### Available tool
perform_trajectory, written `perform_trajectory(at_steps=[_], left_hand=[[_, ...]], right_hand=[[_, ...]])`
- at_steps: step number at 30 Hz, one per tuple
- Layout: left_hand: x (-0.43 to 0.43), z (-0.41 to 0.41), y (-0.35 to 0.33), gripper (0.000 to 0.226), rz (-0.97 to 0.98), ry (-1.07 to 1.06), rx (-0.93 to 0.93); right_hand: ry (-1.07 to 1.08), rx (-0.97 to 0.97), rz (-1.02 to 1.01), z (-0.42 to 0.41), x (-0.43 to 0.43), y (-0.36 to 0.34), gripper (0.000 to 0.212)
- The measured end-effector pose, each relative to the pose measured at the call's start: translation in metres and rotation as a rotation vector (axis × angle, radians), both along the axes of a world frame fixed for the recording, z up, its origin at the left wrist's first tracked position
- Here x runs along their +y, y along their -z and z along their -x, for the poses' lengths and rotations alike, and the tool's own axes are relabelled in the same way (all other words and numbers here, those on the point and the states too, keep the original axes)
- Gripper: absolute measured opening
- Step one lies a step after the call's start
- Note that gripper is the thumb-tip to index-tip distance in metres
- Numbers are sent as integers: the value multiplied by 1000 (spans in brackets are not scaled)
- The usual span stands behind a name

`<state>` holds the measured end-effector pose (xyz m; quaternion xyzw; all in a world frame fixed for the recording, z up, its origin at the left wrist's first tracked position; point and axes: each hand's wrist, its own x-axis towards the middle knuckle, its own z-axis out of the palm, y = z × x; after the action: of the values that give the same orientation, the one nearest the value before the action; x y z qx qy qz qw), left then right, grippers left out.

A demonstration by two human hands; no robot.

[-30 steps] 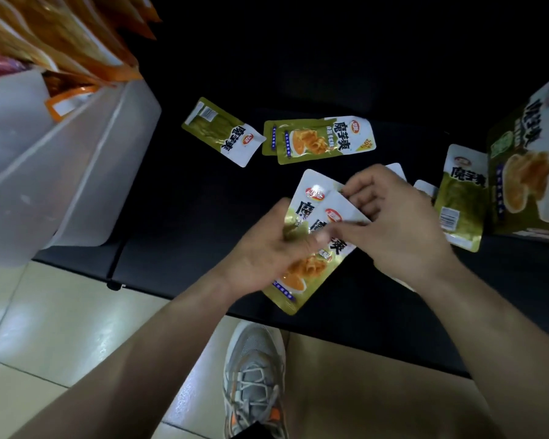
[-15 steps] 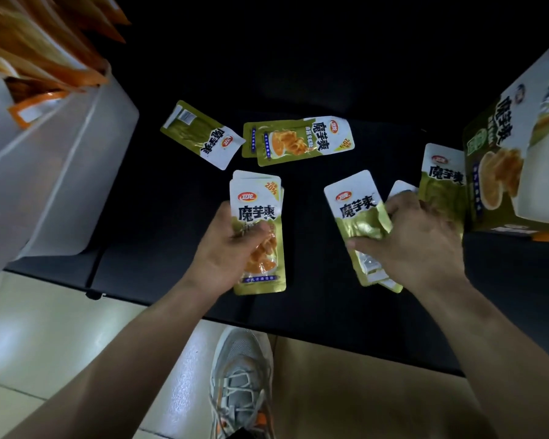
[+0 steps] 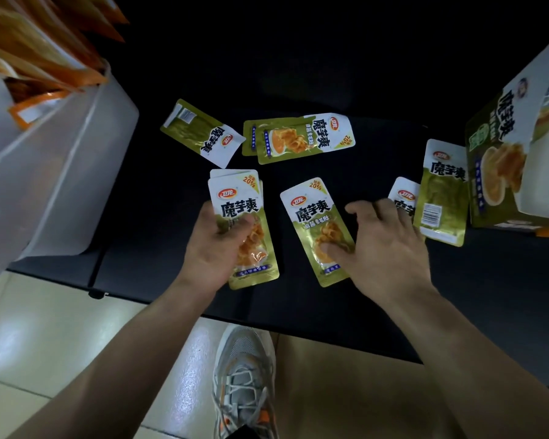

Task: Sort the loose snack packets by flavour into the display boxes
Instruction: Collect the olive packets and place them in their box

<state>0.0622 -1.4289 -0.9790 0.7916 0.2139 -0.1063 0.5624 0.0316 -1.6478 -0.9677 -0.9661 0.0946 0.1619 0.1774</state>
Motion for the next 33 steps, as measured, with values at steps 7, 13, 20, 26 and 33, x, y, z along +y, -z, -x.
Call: perform_trajectory(at_steps=[7, 13, 20, 26, 33], left_hand=[[-8, 3, -1, 17, 69, 9, 20], [-16, 8, -1, 10, 134, 20, 50], [-45, 23, -7, 41, 276, 261, -7], [-50, 18, -2, 27, 230, 241, -20], [-36, 8, 3, 31, 153, 99, -10]], right_hand=[[64, 106, -207, -7, 9, -5, 39], [483, -41, -877, 2, -2, -16, 15], [387, -13, -774, 23, 13, -11, 24], [139, -377, -116, 37, -43, 8, 25], [-248, -458, -256, 70, -43, 38, 23]])
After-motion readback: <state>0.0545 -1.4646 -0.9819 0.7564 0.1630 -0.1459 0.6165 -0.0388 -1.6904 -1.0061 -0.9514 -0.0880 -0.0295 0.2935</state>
